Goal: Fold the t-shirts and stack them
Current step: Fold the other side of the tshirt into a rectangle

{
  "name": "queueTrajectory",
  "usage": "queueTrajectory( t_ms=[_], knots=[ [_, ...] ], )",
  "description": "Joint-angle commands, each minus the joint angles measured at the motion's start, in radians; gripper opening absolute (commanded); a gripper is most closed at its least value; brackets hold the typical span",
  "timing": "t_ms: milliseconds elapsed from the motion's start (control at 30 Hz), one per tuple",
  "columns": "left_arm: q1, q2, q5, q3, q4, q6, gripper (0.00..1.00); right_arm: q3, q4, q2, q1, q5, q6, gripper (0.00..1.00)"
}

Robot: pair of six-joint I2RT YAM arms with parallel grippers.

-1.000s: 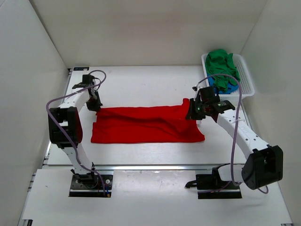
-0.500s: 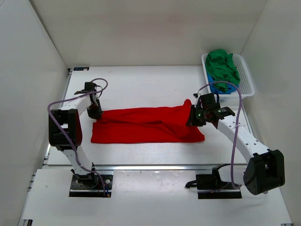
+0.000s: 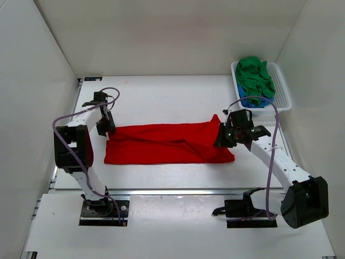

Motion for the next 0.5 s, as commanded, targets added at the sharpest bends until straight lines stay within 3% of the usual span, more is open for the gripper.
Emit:
queueTrajectory(
  t_ms=[0,233,467],
  knots=[
    [0.016,-0.053,-0.018,0.056,-0.012,-0.014,0.49,-0.038,-0.016,-0.033,0.024,-0.005,0.024,0.0],
    [-0.022,-0.06,0.009,0.167,-0.072,-0.017,0.5,-0.092,-0.007,-0.049,0.005,-0.018,0.038,0.0],
    [-0.092,-0.126,0.035,0.116,-0.05,-0.029,0.49,-0.083,0.034,-0.009,-0.024,-0.037,0.004,0.0]
  ],
)
